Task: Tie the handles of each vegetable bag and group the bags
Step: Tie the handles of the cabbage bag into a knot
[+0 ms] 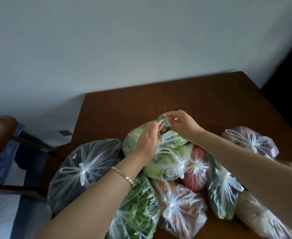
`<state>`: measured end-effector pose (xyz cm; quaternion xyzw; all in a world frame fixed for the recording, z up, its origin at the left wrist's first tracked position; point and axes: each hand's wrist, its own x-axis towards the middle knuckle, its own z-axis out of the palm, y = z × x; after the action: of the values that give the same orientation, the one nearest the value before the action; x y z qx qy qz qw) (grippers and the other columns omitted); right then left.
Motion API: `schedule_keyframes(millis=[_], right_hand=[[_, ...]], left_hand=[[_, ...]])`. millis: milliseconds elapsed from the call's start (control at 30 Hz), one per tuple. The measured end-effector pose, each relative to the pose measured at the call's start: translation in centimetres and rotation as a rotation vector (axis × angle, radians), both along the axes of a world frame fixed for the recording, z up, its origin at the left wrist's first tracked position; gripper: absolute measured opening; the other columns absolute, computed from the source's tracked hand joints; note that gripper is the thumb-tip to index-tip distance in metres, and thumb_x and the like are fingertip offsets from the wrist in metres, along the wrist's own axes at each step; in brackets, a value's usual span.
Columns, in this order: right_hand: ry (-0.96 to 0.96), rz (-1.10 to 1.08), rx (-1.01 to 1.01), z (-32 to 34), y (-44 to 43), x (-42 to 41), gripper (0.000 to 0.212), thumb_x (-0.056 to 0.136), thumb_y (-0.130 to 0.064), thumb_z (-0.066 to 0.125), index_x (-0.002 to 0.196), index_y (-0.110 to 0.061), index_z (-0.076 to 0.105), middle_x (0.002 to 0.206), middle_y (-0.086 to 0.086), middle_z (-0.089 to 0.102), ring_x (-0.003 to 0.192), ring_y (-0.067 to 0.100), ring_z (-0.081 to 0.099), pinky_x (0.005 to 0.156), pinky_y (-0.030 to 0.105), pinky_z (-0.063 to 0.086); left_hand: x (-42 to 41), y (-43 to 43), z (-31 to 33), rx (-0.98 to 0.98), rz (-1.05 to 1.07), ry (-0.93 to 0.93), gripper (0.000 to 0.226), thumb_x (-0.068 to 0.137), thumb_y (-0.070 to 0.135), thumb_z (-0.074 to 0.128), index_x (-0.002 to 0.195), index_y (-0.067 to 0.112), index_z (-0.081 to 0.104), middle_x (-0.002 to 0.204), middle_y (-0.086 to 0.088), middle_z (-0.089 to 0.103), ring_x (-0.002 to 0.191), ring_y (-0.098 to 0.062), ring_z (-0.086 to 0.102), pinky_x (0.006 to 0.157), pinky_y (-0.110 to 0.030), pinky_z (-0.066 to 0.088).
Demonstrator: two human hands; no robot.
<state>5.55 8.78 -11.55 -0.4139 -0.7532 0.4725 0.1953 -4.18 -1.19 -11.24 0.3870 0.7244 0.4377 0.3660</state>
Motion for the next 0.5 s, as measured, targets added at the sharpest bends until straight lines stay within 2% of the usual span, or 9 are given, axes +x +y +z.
schedule_keyframes(millis=[67, 133, 167, 233, 267, 300, 400, 433, 500], right_hand=[[0.049, -0.06, -0.11, -0.9, -0.6, -0.1, 0.019, 0.092, -0.01, 0.051, 0.101, -0.01, 0.067, 0.054, -0.011, 0.047, 0.038, -0.002, 0.045, 0.041, 0.009, 0.032], [0.144, -0.179, -0.255, -1.7, -1.4, -0.1, 0.014, 0.085, -0.012, 0.063, 0.096, -0.008, 0.071, 0.057, -0.004, 0.055, 0.045, 0.002, 0.046, 0.049, 0.012, 0.037], [0.196, -0.246, -0.324, -2.0, -1.8, -0.1, 0.015, 0.082, -0.01, 0.066, 0.095, -0.005, 0.071, 0.058, -0.002, 0.058, 0.045, 0.001, 0.048, 0.052, 0.014, 0.04], [0.269, -0.325, -0.387, -2.4, -2.5, 0.0, 0.012, 0.08, -0.003, 0.066, 0.091, -0.001, 0.071, 0.057, -0.002, 0.059, 0.04, -0.002, 0.049, 0.051, 0.011, 0.043], [0.278, -0.32, -0.385, -2.5, -2.7, 0.0, 0.01, 0.081, -0.001, 0.064, 0.087, 0.001, 0.071, 0.055, -0.002, 0.058, 0.04, -0.003, 0.048, 0.051, 0.01, 0.043], [0.275, -0.294, -0.379, -2.5, -2.8, 0.1, 0.01, 0.081, 0.0, 0.062, 0.083, 0.004, 0.071, 0.053, -0.003, 0.057, 0.041, -0.003, 0.047, 0.052, 0.01, 0.042], [0.252, -0.212, -0.409, -2.7, -3.0, 0.5, 0.017, 0.081, -0.004, 0.06, 0.081, 0.01, 0.069, 0.054, 0.002, 0.054, 0.048, 0.004, 0.042, 0.054, 0.016, 0.038], [0.251, -0.206, -0.432, -2.8, -3.0, 0.6, 0.018, 0.081, -0.005, 0.06, 0.081, 0.011, 0.069, 0.055, 0.004, 0.054, 0.05, 0.006, 0.042, 0.053, 0.016, 0.037], [0.26, -0.198, -0.447, -2.9, -3.0, 0.9, 0.017, 0.081, -0.01, 0.063, 0.08, 0.005, 0.072, 0.057, 0.003, 0.056, 0.052, 0.007, 0.044, 0.052, 0.015, 0.037]], left_hand=[[-0.3, 0.5, -1.1, 0.009, 0.053, -0.015, 0.035, 0.099, 0.024, 0.033, 0.098, 0.001, 0.06, 0.068, 0.004, 0.048, 0.061, -0.009, 0.042, 0.057, -0.02, 0.036], [-0.5, 0.9, -1.6, 0.012, 0.164, -0.088, 0.024, 0.097, 0.021, 0.04, 0.098, 0.005, 0.058, 0.066, 0.004, 0.054, 0.06, -0.009, 0.047, 0.058, -0.023, 0.036], [-0.5, 1.1, -1.9, -0.007, 0.203, -0.137, 0.018, 0.096, 0.022, 0.044, 0.104, 0.012, 0.056, 0.074, 0.003, 0.059, 0.066, -0.008, 0.053, 0.061, -0.022, 0.04], [-0.4, 1.4, -2.5, -0.118, 0.227, -0.204, 0.024, 0.093, 0.027, 0.05, 0.116, 0.019, 0.047, 0.097, -0.002, 0.062, 0.083, -0.012, 0.059, 0.074, -0.026, 0.048], [-0.3, 1.6, -2.7, -0.171, 0.227, -0.229, 0.03, 0.092, 0.029, 0.053, 0.118, 0.018, 0.045, 0.104, -0.004, 0.061, 0.086, -0.013, 0.059, 0.079, -0.028, 0.049], [-0.4, 1.8, -2.9, -0.203, 0.221, -0.254, 0.034, 0.09, 0.032, 0.055, 0.119, 0.015, 0.046, 0.103, -0.005, 0.061, 0.081, -0.012, 0.058, 0.078, -0.026, 0.049], [-0.8, 2.1, -2.5, -0.244, 0.059, -0.253, 0.035, 0.088, 0.037, 0.058, 0.108, 0.007, 0.059, 0.077, -0.002, 0.064, 0.05, -0.003, 0.042, 0.045, -0.011, 0.037], [-0.8, 2.1, -2.4, -0.239, 0.017, -0.248, 0.032, 0.088, 0.036, 0.057, 0.101, 0.007, 0.061, 0.071, -0.002, 0.064, 0.044, -0.003, 0.038, 0.039, -0.01, 0.031], [-0.9, 2.2, -2.3, -0.228, 0.006, -0.243, 0.021, 0.089, 0.029, 0.059, 0.095, 0.009, 0.061, 0.066, -0.002, 0.065, 0.04, -0.003, 0.037, 0.039, -0.011, 0.03]])
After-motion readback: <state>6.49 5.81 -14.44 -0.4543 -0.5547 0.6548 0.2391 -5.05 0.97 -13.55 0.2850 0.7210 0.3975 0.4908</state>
